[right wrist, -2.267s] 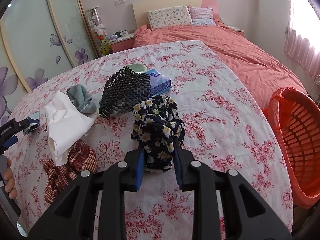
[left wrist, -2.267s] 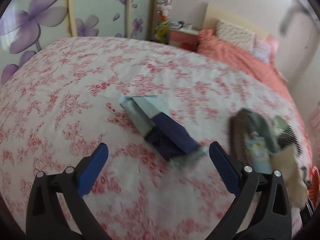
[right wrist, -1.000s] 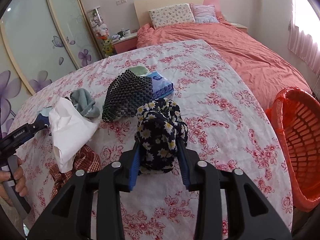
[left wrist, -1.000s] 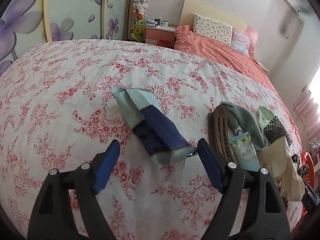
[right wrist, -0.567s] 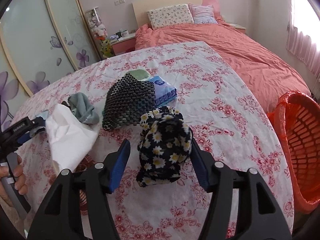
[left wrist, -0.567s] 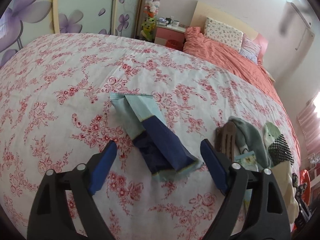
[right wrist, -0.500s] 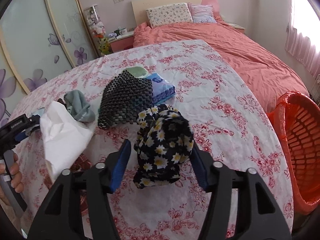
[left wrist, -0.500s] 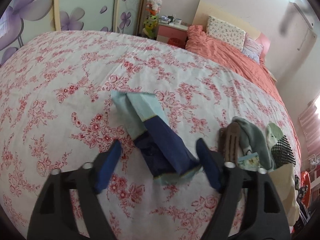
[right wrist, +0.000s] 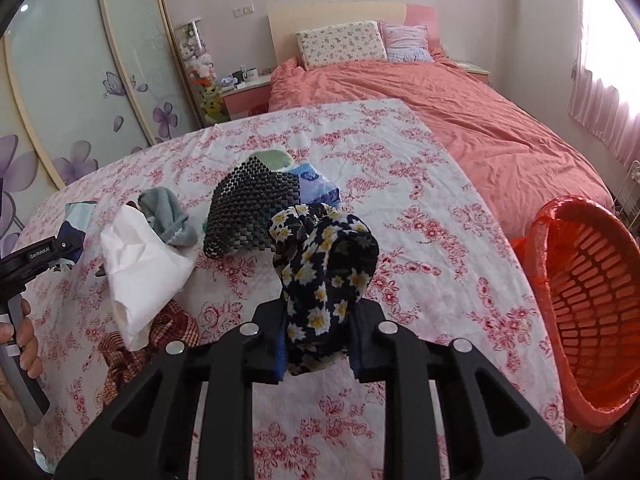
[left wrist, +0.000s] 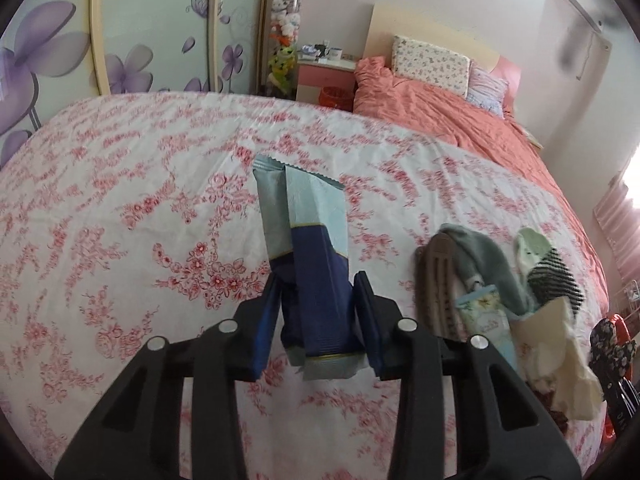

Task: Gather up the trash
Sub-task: 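Lift the packet with the left tool and the floral cloth with the right tool, then move both held items over the orange basket and open both tools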

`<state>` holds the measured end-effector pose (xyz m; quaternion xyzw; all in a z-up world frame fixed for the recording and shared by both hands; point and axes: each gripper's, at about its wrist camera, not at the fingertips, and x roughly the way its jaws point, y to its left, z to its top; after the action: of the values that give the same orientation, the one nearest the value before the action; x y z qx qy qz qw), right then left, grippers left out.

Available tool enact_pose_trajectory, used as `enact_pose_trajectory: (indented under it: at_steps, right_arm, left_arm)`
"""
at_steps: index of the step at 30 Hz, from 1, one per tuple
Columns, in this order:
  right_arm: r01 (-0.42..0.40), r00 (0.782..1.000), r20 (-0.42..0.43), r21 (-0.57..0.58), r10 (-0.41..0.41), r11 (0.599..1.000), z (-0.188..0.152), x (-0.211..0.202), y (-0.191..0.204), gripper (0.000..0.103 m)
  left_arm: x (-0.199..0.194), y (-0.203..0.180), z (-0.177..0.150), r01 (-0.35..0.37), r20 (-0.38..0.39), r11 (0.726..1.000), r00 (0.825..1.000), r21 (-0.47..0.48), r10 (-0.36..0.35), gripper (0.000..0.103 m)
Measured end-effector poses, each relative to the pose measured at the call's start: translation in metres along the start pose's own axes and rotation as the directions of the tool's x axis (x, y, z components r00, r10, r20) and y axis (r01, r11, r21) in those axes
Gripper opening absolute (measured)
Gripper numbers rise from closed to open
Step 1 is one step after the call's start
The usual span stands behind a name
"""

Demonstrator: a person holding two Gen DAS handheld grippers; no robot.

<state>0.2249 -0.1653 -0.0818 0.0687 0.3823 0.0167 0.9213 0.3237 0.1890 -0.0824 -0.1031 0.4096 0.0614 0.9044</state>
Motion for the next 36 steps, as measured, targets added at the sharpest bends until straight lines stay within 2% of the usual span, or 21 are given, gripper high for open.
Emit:
enact_pose_trajectory:
  at_steps: [12,19,28,36]
  right_arm:
    - [-0.001,0.993,0.121,0.03,-0.002,1.0,0.008,-0.06,-0.018,0.023]
    - [0.017,0.981,0.192,0.054,-0.027,0.998,0.005,-0.094,-0.036,0.023]
    - [0.043,0.965,0.254,0.098,-0.067,0.994,-0.001,-0.129,-0.068,0.023]
    - [0.077,0.952,0.281,0.164,-0.121,0.983,-0.009,-0.147,-0.109,0.023]
  left_arm:
    - [-0.077,-0.049,-0.003,0.072,0.087,0.992,0.993,0.101,-0.08,0.038]
    - [-0.118,-0.094,-0.016,0.138,0.119,0.972,0.98,0.191,-0.162,0.038]
    - [-0.16,-0.164,-0.044,0.261,0.107,0.912,0.945,0.316,-0.308,0.038]
    - [-0.176,-0.233,-0.074,0.363,0.053,0.84,0.907,0.403,-0.418,0.038]
